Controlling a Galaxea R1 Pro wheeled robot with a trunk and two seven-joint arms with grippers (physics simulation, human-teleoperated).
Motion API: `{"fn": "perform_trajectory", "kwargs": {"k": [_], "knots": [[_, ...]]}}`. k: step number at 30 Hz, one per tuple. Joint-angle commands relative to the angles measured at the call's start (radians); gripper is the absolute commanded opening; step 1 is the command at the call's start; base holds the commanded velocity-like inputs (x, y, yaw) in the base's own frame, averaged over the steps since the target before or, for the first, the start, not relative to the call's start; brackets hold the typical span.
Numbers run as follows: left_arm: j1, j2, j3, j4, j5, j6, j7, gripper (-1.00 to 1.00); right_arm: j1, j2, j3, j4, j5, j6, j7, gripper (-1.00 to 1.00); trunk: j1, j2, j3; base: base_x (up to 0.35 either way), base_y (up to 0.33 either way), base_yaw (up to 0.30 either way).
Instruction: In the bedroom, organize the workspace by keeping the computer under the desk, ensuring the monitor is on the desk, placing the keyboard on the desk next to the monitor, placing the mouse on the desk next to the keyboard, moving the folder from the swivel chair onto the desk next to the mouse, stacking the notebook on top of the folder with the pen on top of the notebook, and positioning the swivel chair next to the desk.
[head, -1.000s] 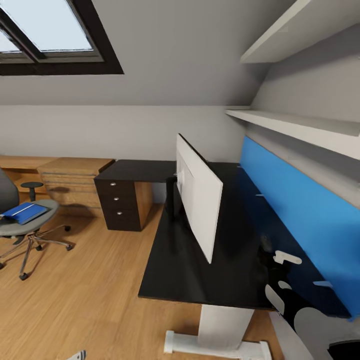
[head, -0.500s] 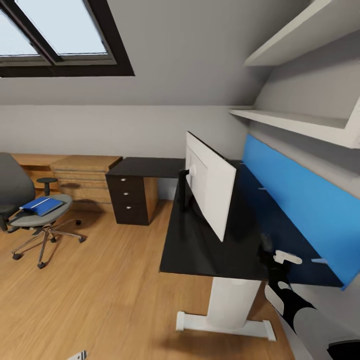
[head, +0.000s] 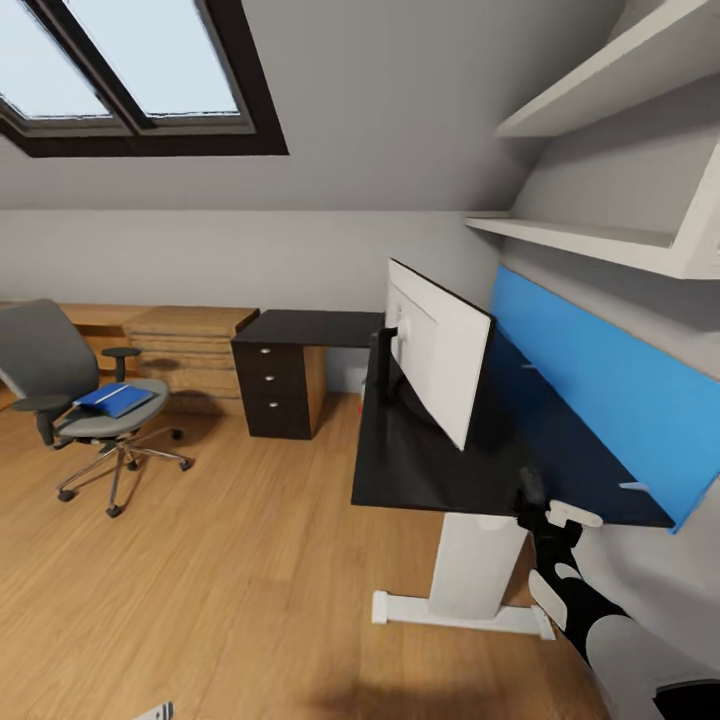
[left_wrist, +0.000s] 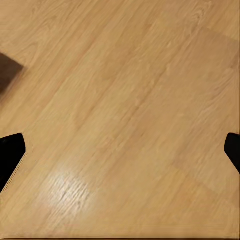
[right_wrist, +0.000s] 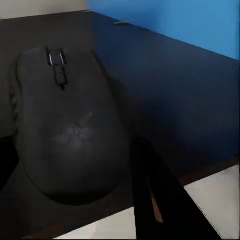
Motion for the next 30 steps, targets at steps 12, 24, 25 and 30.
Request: {"fn": "perform_trajectory", "kwargs": {"k": [12, 24, 25, 30], "knots": [[0.0, 0.001, -0.004, 0.001, 0.006, -0.002, 0.0, 1.0, 0.004, 0.044, 0.011, 0.001, 0.005, -0.004, -0.005, -1.0, -0.001, -0.001, -0.001, -0.291, 0.183, 0.0], [0.0, 0.0, -0.004, 0.001, 0.005, -0.003, 0.0, 1.0, 0.118, 0.116, 0.013, 0.022, 0.041, -0.005, -0.005, -1.0, -0.001, -0.001, -0.001, -0.298, 0.117, 0.0], [-0.001, 0.0, -0.004, 0.001, 0.005, -0.004, 0.0, 1.0, 0.133, 0.125, 0.013, 0.035, 0.043, -0.005, -0.004, -1.0, -0.001, -0.001, -0.001, -0.211, 0.029, 0.0], [0.0, -0.001, -0.003, 0.001, 0.005, -0.01, 0.0, 1.0, 0.169, 0.201, 0.013, 0.196, 0.048, -0.047, -0.004, -1.0, -0.001, -0.001, -0.001, -0.059, 0.01, 0.039]]}}
